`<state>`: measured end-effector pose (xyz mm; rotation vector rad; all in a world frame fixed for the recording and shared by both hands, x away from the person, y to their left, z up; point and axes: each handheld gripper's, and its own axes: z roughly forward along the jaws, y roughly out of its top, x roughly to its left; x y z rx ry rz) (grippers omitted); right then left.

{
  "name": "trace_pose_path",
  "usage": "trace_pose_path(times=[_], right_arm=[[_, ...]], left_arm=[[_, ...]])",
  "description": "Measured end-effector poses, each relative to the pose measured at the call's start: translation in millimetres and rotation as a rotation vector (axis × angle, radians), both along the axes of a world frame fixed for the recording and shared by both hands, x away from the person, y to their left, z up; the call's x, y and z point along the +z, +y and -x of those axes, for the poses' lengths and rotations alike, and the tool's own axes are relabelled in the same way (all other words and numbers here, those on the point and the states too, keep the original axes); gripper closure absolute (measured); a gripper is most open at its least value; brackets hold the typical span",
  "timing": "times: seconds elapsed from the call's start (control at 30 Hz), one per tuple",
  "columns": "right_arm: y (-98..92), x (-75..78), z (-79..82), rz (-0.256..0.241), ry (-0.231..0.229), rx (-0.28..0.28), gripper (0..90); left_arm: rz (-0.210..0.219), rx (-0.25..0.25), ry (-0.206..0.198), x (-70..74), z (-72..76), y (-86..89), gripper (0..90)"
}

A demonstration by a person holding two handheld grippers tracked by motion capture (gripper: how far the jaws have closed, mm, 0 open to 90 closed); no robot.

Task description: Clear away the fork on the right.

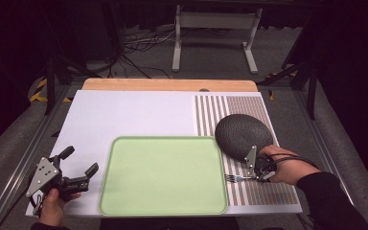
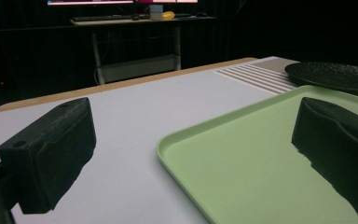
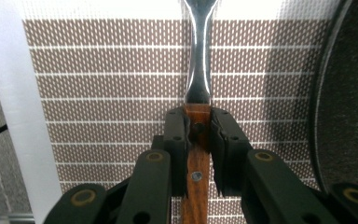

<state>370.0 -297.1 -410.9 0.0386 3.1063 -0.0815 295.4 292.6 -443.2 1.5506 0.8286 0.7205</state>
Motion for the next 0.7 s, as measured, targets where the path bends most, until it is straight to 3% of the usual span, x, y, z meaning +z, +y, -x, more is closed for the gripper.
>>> trace_pose_path(times=[0.37, 0.7], right_arm=[[3.4, 24.6, 2.1, -0.021, -0.030, -0.018, 77.9], [18.1, 53.2, -1.2, -0.024, -0.069, -0.001, 77.9]], left_arm=[[0.000, 0.000, 0.001, -0.2, -0.2, 0.0, 0.3], [0.001, 0.000, -0.002, 0.0, -0.2, 0.0, 0.4]])
